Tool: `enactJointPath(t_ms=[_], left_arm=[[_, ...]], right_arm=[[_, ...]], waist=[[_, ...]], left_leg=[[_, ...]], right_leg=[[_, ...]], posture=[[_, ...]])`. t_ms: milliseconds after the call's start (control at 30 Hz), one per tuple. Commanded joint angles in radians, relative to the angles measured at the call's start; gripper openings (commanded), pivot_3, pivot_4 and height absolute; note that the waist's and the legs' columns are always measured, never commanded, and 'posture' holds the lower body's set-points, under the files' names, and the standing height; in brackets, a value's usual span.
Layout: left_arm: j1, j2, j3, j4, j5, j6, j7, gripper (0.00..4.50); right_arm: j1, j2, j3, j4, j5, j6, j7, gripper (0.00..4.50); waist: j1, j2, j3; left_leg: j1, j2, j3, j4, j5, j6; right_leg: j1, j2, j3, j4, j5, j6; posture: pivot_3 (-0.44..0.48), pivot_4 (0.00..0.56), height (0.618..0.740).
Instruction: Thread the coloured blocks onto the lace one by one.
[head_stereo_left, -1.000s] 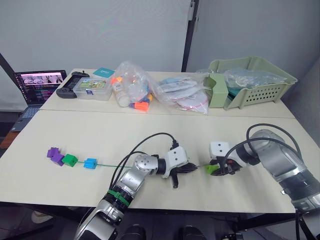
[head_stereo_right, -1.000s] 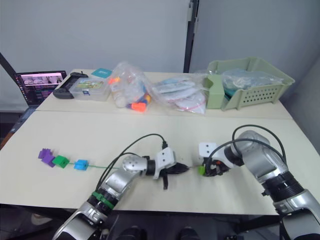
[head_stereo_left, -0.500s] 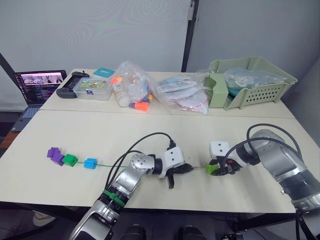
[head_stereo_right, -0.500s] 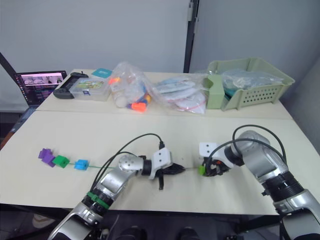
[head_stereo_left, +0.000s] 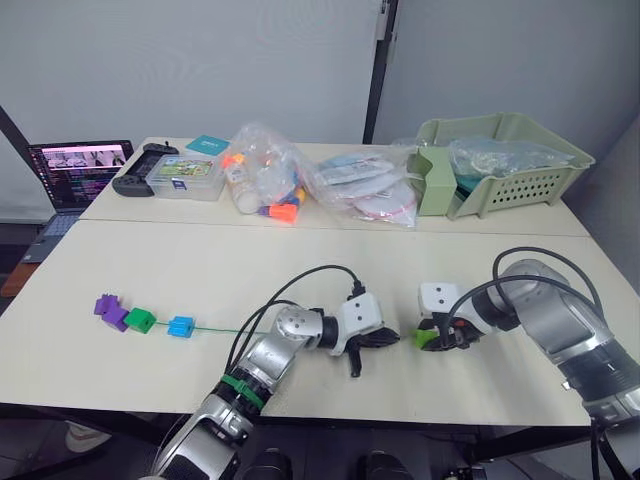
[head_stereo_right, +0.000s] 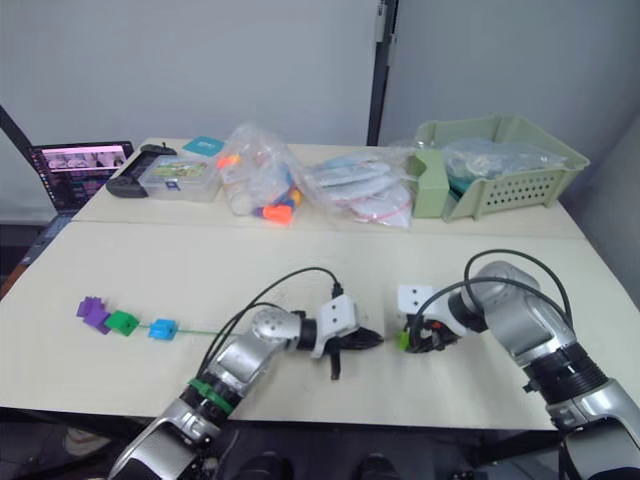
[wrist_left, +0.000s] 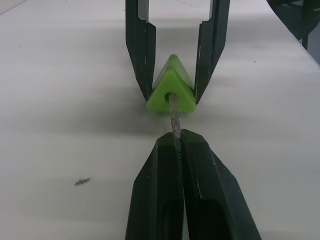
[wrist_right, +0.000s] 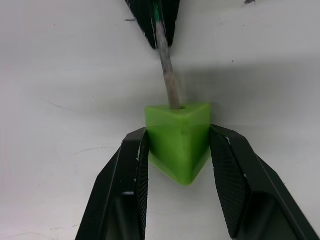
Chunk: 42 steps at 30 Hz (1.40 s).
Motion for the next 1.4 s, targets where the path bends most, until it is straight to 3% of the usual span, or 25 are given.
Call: enactJointPath(t_ms=[33, 167, 400, 567, 633, 667, 867, 900, 1300, 1400], left_arm=[[-0.060, -0.060, -0.014, 0.044, 0.003, -0.046, -0.002, 0.00], [-0.108, -0.100, -0.024, 0.109, 0.026, -0.061, -0.006, 0.00], [-0.080, -0.092, -0.012, 0.076, 0.019, -0.033, -0.020, 2.24], [-0.051, -0.032, 0.027, -0.013, 0.016, 0.010, -0.014, 3.94], [-0.029, 0.005, 0.025, -0.062, 0.021, 0.034, -0.016, 4.47], [-0.019, 0.020, 0.021, -0.081, 0.024, 0.046, -0.017, 4.50], [0.032, 0.105, -0.002, -0.165, 0.031, 0.101, -0.044, 4.50], [0.033, 0.107, -0.003, -0.169, 0.028, 0.106, -0.046, 3.96], [0.031, 0.091, -0.003, -0.151, 0.028, 0.100, -0.023, 0.12], [0.041, 0.092, -0.003, -0.162, 0.022, 0.109, -0.021, 0.00]], right_arm=[[0.015, 0.006, 0.007, -0.043, 0.021, 0.020, 0.007, 1.29], [0.021, 0.002, 0.005, -0.057, 0.023, 0.033, 0.003, 1.29], [0.044, 0.006, -0.005, -0.100, 0.034, 0.076, -0.013, 1.29], [0.059, 0.009, -0.007, -0.111, 0.036, 0.088, -0.021, 1.29], [0.060, 0.013, -0.004, -0.109, 0.036, 0.088, -0.024, 1.29], [0.060, 0.014, -0.003, -0.108, 0.036, 0.088, -0.025, 1.29], [0.051, 0.026, 0.005, -0.101, 0.037, 0.083, -0.027, 1.29], [0.050, 0.028, 0.006, -0.099, 0.036, 0.082, -0.028, 1.29], [0.043, 0.043, 0.025, -0.105, 0.029, 0.076, -0.024, 1.29], [0.030, 0.069, 0.041, -0.105, 0.026, 0.079, -0.029, 1.29]], waist=[[0.000, 0.000, 0.000], [0.000, 0.000, 0.000], [0.003, 0.000, 0.000], [0.000, 0.000, 0.000], [-0.003, 0.000, 0.000], [-0.004, 0.000, 0.000], [-0.005, 0.000, 0.000], [-0.005, 0.000, 0.000], [-0.007, 0.000, 0.000], [-0.016, 0.000, 0.000]], left_leg=[[0.000, 0.000, 0.000, 0.000, 0.000, 0.000], [0.000, 0.000, 0.000, 0.000, 0.000, 0.000], [0.000, 0.000, 0.000, 0.000, 0.000, 0.000], [0.000, 0.000, 0.000, 0.000, 0.000, 0.000], [0.000, 0.001, -0.001, 0.000, 0.000, 0.000], [0.000, 0.001, -0.001, -0.001, 0.000, 0.000], [0.000, 0.001, -0.001, 0.000, 0.000, 0.000], [0.000, 0.001, -0.001, 0.000, 0.000, 0.000], [0.000, 0.001, -0.001, 0.000, 0.000, 0.000], [0.001, 0.001, -0.001, 0.000, 0.000, 0.000]], right_leg=[[0.000, 0.000, 0.000, 0.000, 0.000, 0.000], [0.000, 0.000, 0.000, 0.000, 0.000, 0.000], [0.000, 0.000, 0.000, 0.000, 0.000, 0.000], [0.000, 0.000, 0.000, 0.000, 0.000, 0.000], [0.000, 0.001, 0.000, 0.001, 0.000, 0.000], [0.000, 0.001, 0.000, 0.001, 0.000, 0.000], [0.000, 0.001, 0.000, 0.001, 0.000, 0.000], [0.000, 0.001, 0.000, 0.001, 0.000, 0.000], [0.000, 0.001, 0.000, 0.000, 0.000, 0.000], [0.000, 0.002, 0.000, 0.000, 0.000, 0.000]], posture=[[0.000, 0.150, 0.740], [0.000, 0.150, 0.740], [0.000, 0.150, 0.740], [0.000, 0.150, 0.740], [0.000, 0.150, 0.740], [0.000, 0.150, 0.740], [0.000, 0.150, 0.740], [0.000, 0.150, 0.740], [0.000, 0.150, 0.740], [0.000, 0.150, 0.740]])
